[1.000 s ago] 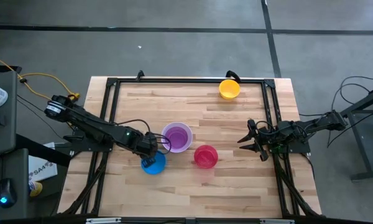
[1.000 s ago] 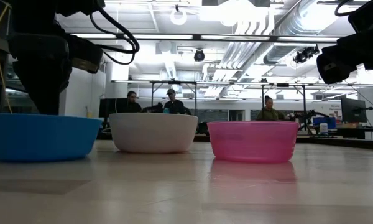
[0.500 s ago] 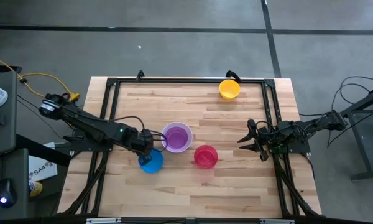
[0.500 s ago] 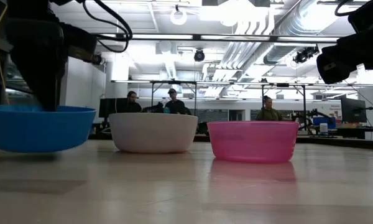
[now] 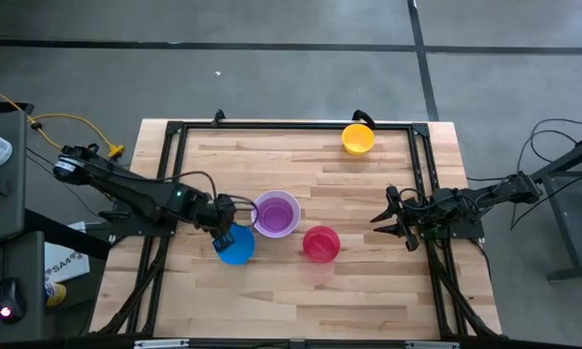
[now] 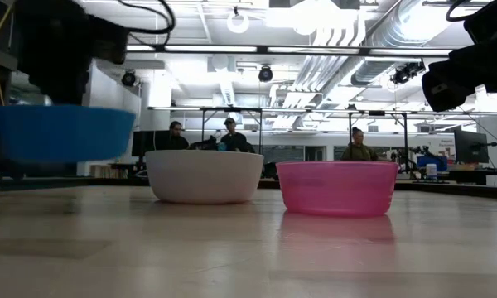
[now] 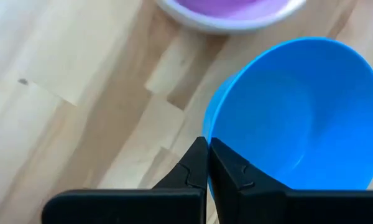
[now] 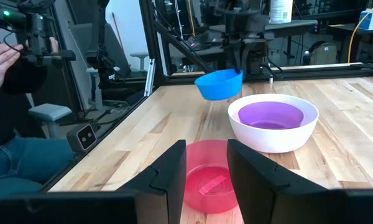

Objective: Nest bowls inside each other
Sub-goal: Stack the blue bowl on top of the violet bowl

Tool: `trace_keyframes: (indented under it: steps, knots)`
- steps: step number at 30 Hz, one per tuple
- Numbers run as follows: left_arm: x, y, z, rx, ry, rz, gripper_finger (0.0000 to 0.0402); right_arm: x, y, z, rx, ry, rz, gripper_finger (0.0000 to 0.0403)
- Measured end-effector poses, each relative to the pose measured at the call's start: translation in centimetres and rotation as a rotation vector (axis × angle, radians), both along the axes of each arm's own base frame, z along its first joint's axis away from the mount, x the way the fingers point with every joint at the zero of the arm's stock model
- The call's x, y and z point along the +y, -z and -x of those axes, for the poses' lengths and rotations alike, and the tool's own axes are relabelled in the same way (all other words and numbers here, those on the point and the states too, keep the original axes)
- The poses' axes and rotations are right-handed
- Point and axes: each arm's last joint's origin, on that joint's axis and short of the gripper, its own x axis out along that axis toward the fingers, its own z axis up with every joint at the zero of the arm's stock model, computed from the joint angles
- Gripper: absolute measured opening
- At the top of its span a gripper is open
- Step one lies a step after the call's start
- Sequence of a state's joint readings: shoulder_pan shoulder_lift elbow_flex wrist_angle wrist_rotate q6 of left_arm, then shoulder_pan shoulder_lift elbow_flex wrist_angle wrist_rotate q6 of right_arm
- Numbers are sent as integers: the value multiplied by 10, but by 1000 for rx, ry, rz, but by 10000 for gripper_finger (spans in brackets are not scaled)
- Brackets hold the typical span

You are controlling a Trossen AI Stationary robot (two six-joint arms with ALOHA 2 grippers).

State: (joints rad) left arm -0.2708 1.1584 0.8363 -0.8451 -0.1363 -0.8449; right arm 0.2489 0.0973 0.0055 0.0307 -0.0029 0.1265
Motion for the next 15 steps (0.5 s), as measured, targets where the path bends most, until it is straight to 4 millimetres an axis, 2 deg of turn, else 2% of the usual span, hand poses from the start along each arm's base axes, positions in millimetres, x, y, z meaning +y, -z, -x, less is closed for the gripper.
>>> trace_keyframes:
  steps: [5,15]
  knots:
    - [15,-19,-13,-31,38,-12,0,0,0,0,0,0,0,110]
    - [51,-42,-50,2,96,-26,0,0,0,0,0,0,0,110]
